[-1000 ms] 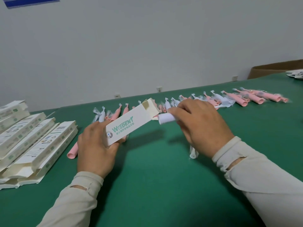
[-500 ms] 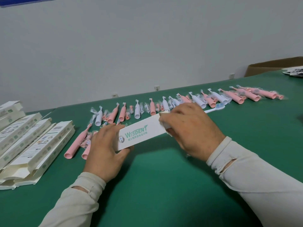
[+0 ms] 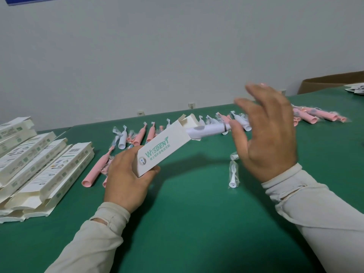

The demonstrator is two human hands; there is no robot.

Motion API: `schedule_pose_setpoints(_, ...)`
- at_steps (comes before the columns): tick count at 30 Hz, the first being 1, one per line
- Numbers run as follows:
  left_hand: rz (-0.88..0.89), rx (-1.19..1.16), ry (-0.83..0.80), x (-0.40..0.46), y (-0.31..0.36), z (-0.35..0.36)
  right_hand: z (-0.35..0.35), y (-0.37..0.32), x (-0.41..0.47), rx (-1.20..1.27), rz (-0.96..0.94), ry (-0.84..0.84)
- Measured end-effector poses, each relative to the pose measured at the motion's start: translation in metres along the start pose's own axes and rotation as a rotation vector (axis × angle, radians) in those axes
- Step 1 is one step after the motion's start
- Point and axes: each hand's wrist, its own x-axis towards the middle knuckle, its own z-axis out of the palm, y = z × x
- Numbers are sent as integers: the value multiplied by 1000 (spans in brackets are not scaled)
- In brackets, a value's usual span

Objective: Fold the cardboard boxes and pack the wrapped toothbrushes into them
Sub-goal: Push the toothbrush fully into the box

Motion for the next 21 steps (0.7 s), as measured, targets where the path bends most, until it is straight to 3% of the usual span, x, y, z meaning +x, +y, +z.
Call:
schedule_pose_setpoints(4, 1, 48, 5, 0, 0, -1, 3, 7, -4, 341, 598, -153)
schedule_pose_setpoints(6, 13, 73, 1, 0, 1, -1, 5, 12, -6, 420, 743, -216)
schedule_pose_setpoints(13, 12, 99, 28, 4, -4, -1, 10, 22, -11, 467, 902, -523)
schedule_pose_setpoints(18, 33, 142, 43, 3, -4, -1, 16, 22, -11, 869, 1037, -331)
schedule_pose_setpoints(21, 69, 207, -19, 4, -6, -2, 18, 24, -10, 961, 1006, -242)
